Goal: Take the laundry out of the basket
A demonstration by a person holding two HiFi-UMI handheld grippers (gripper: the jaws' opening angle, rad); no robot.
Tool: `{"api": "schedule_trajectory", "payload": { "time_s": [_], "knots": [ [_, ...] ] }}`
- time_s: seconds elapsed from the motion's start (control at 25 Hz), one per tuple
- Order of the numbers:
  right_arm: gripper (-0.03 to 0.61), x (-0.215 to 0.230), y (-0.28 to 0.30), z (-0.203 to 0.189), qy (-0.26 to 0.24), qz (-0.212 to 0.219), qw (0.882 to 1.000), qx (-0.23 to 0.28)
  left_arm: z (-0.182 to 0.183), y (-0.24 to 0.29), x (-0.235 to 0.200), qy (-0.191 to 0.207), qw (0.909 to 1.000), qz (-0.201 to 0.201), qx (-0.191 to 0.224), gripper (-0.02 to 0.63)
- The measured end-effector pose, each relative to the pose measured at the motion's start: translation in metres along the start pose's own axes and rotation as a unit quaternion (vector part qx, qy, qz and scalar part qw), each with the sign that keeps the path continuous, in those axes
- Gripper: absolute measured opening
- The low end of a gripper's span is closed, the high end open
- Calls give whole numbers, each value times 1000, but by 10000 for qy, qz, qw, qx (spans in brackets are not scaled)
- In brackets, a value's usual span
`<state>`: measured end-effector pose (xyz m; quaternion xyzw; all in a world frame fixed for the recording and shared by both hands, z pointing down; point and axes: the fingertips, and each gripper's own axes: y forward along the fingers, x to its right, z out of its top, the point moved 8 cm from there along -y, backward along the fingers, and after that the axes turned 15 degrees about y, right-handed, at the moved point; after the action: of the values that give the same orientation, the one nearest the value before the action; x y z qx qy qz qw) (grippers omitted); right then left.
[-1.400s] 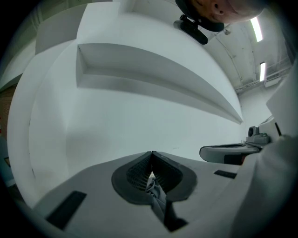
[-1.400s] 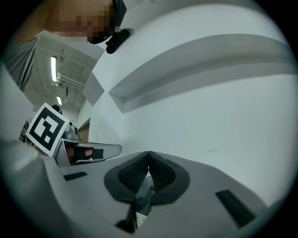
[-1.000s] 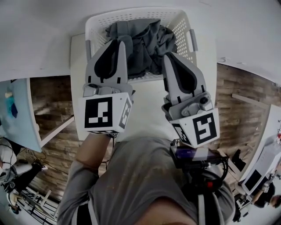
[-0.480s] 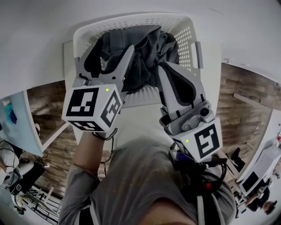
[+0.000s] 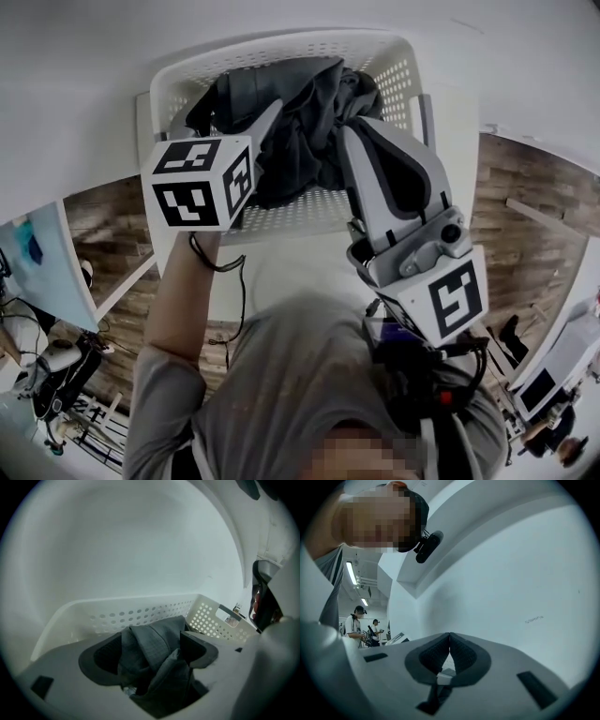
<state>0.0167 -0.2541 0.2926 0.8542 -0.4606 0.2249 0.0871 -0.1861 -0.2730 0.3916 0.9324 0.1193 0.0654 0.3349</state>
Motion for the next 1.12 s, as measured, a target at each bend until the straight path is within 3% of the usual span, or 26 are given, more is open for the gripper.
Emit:
{"api": "schedule_trajectory", "payload": {
  "time_s": [0.32, 0.36, 0.44, 0.64, 0.84, 1.12],
  "knots": [
    [8, 8, -10, 2, -1, -183, 9998, 13, -12, 21, 3, 48, 9993, -107, -352, 371],
    [8, 8, -11, 2, -11, -185, 9998, 13, -13, 23, 3, 39, 9993, -119, -365, 348],
    [8, 8, -12, 2, -38, -186, 9998, 19, -13, 22, 3, 18, 9993, -82, -353, 221],
    [8, 7, -14, 1, -41, -290, 9996, 39, -9, 17, 5, 34, 9996, -85, -249, 92],
    [8, 1, -21, 7, -93, -320, 9994, 129, 3, 4, 6, 85, 9998, -170, 5, 69],
    [8, -17, -41, 15, -155, -324, 9991, 245, 27, -36, 23, 202, 9973, -21, 710, 63]
  ]
}}
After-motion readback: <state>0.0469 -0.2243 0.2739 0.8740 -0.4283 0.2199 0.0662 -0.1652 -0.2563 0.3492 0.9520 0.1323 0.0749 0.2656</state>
